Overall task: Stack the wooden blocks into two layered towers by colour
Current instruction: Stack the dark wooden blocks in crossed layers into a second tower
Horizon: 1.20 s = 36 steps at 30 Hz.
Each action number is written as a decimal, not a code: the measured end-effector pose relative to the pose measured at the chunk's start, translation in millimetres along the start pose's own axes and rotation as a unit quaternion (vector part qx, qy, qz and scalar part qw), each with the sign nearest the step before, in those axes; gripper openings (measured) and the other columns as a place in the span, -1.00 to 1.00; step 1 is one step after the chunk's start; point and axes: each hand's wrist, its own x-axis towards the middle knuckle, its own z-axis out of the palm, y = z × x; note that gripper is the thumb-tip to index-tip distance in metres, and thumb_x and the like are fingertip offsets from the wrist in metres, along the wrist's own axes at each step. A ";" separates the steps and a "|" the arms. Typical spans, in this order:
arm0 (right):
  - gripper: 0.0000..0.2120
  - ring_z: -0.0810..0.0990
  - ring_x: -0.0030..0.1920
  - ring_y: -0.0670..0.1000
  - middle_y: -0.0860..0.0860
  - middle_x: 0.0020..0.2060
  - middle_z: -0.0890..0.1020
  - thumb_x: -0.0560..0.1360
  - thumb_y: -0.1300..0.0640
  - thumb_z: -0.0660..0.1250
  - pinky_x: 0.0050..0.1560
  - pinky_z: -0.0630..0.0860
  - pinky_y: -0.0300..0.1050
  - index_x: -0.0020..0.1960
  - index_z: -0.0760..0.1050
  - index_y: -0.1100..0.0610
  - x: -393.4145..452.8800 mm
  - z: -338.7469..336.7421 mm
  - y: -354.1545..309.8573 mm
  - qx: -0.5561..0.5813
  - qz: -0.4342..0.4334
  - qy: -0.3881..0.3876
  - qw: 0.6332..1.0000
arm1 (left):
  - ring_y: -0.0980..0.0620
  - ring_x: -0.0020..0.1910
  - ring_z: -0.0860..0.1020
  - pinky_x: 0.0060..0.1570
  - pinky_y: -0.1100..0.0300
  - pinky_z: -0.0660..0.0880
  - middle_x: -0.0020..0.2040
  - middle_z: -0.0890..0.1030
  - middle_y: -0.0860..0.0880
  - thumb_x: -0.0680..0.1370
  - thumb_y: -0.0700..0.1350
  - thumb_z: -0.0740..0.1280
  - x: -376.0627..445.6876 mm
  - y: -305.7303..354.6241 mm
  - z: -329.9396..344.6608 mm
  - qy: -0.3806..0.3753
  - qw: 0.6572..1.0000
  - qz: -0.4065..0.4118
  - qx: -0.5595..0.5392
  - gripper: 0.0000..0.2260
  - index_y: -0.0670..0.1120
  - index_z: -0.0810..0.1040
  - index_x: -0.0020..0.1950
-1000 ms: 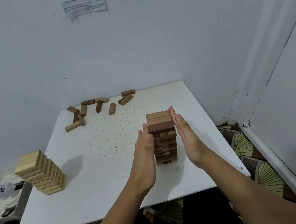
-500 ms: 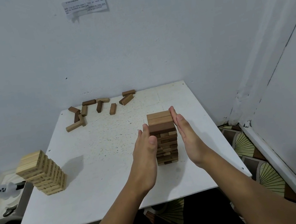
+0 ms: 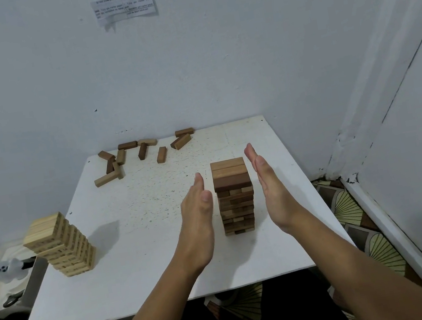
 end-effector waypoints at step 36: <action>-0.53 0.41 0.40 0.12 0.07 0.49 0.35 0.70 0.21 0.14 0.26 0.48 0.01 0.58 0.28 -0.02 159.0 202.6 62.6 -0.392 -0.010 0.007 0.920 | -0.22 0.64 0.01 0.50 -0.24 0.24 0.66 0.08 -0.18 0.71 -0.06 0.20 157.1 -135.9 -146.2 0.201 0.911 -0.162 0.323 -0.47 -0.07 0.13 0.65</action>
